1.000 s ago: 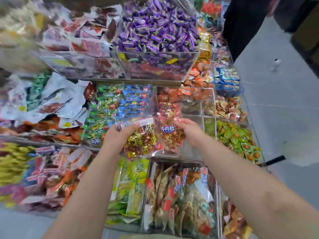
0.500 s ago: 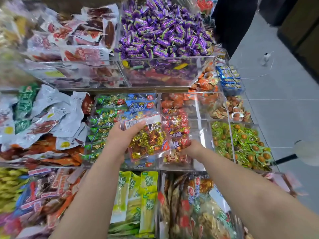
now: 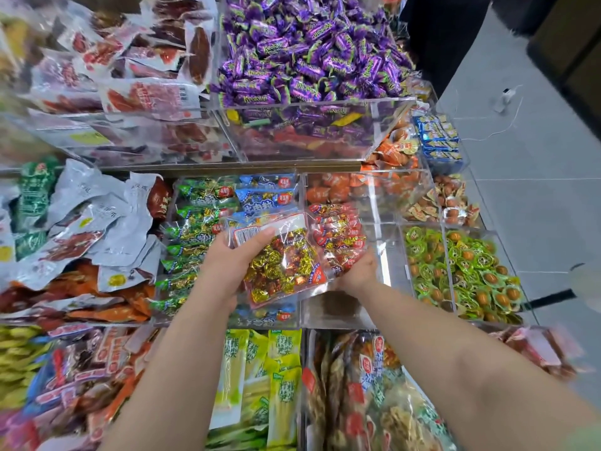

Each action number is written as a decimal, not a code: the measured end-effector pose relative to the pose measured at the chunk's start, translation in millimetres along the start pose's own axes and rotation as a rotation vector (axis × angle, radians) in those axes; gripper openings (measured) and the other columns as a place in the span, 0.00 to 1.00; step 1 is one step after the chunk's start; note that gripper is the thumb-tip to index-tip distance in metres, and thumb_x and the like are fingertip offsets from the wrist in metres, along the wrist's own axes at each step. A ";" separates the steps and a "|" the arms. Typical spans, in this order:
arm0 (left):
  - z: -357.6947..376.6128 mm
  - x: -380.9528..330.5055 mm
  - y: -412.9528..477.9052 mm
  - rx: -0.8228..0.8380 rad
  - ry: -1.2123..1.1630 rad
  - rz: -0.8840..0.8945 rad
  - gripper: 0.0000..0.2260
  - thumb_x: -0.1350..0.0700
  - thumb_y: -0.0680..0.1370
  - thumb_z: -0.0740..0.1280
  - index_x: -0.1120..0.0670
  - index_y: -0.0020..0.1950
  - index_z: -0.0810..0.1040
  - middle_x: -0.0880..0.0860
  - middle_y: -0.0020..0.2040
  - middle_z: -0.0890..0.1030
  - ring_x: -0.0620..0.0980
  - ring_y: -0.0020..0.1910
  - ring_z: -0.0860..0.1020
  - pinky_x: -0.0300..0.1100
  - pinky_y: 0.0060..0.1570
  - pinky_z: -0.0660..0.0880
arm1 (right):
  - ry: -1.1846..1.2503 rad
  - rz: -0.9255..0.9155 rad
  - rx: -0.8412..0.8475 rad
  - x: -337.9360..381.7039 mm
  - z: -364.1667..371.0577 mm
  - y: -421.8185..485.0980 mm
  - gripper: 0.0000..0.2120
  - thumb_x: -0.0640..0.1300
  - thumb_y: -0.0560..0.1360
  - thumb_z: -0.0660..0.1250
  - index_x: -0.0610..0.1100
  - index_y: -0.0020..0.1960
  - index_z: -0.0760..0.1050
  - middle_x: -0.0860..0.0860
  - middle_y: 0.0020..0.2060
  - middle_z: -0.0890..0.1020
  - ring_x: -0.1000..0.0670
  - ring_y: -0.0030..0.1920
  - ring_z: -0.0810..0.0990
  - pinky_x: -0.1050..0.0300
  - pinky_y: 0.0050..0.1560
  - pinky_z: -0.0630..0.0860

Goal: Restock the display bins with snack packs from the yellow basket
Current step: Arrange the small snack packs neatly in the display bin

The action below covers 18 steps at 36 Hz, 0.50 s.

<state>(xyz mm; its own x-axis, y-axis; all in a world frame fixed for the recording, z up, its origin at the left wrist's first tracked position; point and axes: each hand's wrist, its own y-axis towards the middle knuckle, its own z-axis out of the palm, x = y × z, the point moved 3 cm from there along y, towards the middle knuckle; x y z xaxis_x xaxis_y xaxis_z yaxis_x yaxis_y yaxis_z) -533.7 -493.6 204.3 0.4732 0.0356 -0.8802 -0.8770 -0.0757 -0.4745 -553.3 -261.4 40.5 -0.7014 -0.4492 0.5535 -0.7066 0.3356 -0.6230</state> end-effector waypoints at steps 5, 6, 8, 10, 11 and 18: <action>3.0 0.2 4.0 0.011 -0.011 -0.007 0.35 0.39 0.49 0.79 0.48 0.51 0.76 0.52 0.45 0.86 0.53 0.43 0.85 0.50 0.41 0.81 | 0.396 -0.017 -0.079 6.3 8.9 -1.4 0.55 0.56 0.50 0.72 0.48 0.72 0.54 0.45 0.67 0.68 0.41 0.66 0.69 0.45 0.68 0.67; 3.0 0.1 5.0 0.012 -0.007 -0.007 0.36 0.38 0.48 0.80 0.49 0.52 0.76 0.52 0.46 0.86 0.54 0.44 0.85 0.52 0.43 0.81 | 0.350 -0.030 -0.069 4.7 7.7 -2.3 0.57 0.58 0.49 0.75 0.49 0.72 0.52 0.46 0.67 0.68 0.42 0.66 0.68 0.44 0.68 0.66; 3.0 -0.2 5.6 0.005 -0.005 -0.008 0.42 0.36 0.44 0.81 0.49 0.55 0.76 0.52 0.47 0.86 0.55 0.46 0.85 0.55 0.47 0.81 | 0.219 -0.048 -0.026 -0.3 4.2 -2.9 0.62 0.54 0.50 0.81 0.51 0.73 0.47 0.46 0.68 0.66 0.42 0.67 0.66 0.45 0.70 0.64; 2.9 0.3 5.9 0.000 -0.017 -0.001 0.45 0.35 0.41 0.81 0.49 0.55 0.77 0.53 0.48 0.86 0.56 0.47 0.84 0.57 0.49 0.80 | 0.121 -0.034 0.040 -4.9 -0.8 -3.0 0.67 0.50 0.51 0.83 0.51 0.75 0.40 0.42 0.72 0.61 0.39 0.70 0.63 0.45 0.70 0.62; 3.0 0.8 6.0 -0.001 -0.024 0.001 0.45 0.35 0.41 0.81 0.48 0.54 0.77 0.53 0.48 0.86 0.56 0.47 0.84 0.57 0.49 0.80 | 0.090 -0.026 0.071 -6.1 -4.4 -4.3 0.70 0.49 0.51 0.84 0.51 0.76 0.37 0.41 0.73 0.58 0.39 0.71 0.61 0.45 0.70 0.60; 1.9 2.5 6.5 0.011 -0.032 -0.032 0.45 0.37 0.44 0.82 0.50 0.57 0.76 0.54 0.50 0.85 0.57 0.48 0.84 0.60 0.49 0.80 | 0.151 -0.053 0.033 -11.0 -7.5 -10.6 0.64 0.37 0.59 0.80 0.55 0.75 0.34 0.42 0.74 0.56 0.37 0.67 0.67 0.47 0.52 0.74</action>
<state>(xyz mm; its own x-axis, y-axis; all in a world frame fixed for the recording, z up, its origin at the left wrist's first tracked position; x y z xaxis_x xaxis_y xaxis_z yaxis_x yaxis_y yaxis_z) -538.4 -492.1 199.0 0.4980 0.0700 -0.8644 -0.8625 -0.0635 -0.5021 -538.7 -253.8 45.1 -0.6713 -0.3353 0.6610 -0.7410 0.2864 -0.6073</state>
